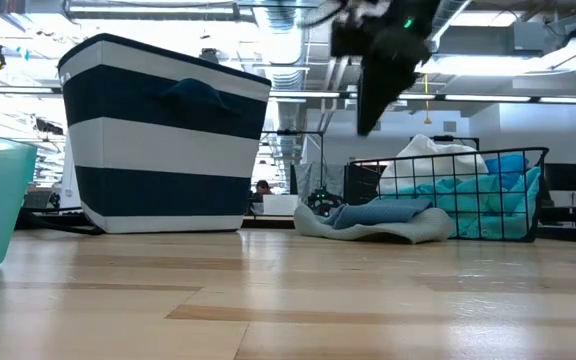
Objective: Pick & Place Cloths
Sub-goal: Put the gray sock into the blue bin
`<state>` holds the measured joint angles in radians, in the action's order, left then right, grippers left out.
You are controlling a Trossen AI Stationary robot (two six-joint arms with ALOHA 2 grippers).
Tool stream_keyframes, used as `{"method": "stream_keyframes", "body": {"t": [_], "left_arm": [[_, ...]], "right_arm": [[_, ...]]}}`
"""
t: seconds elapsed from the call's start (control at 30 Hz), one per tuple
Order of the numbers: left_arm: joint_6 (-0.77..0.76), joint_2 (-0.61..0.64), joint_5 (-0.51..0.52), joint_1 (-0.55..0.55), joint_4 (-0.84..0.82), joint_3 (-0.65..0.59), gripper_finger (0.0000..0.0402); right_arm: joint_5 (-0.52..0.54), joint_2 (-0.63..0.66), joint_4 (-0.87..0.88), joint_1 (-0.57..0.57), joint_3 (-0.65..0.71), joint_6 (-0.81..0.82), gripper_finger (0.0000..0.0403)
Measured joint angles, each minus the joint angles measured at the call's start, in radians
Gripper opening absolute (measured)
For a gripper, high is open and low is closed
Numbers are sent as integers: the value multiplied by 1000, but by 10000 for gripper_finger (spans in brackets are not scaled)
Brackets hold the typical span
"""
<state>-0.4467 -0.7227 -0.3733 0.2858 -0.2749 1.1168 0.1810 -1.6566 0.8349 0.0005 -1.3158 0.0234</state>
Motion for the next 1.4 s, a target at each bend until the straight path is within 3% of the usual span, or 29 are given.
{"method": "stream_keyframes", "body": {"t": [0.1, 0.2, 0.37, 0.57, 0.63, 0.77, 0.8, 1.13, 1.4], "left_arm": [[-2, 1, 0, 0, 1, 0, 269], [-4, 7, 0, -1, 2, 0, 269], [-6, 8, 0, -2, 3, 0, 269], [-7, 7, 1, -2, 3, 0, 269], [-7, 7, 1, -2, 3, 0, 269], [-7, 7, 1, -2, 3, 0, 269], [-7, 7, 1, -2, 4, 0, 269], [18, -15, 2, -4, -24, -5, 269], [9, -57, 43, -53, -18, -157, 269]], "right_arm": [[0, -82, -34, -12, -5, -6, 252], [2, -177, -32, -24, -4, -26, 308], [11, -297, -29, -50, -4, -54, 323], [-3, -343, -5, -83, -5, -52, 265], [-14, -343, 7, -83, -5, -51, 213], [-67, -312, 41, -82, -5, -50, 49], [-82, -300, 37, -81, -5, -45, 29], [-107, -61, 38, -29, -60, 76, 12], [-104, 129, -74, 15, -73, 192, 7]]}}
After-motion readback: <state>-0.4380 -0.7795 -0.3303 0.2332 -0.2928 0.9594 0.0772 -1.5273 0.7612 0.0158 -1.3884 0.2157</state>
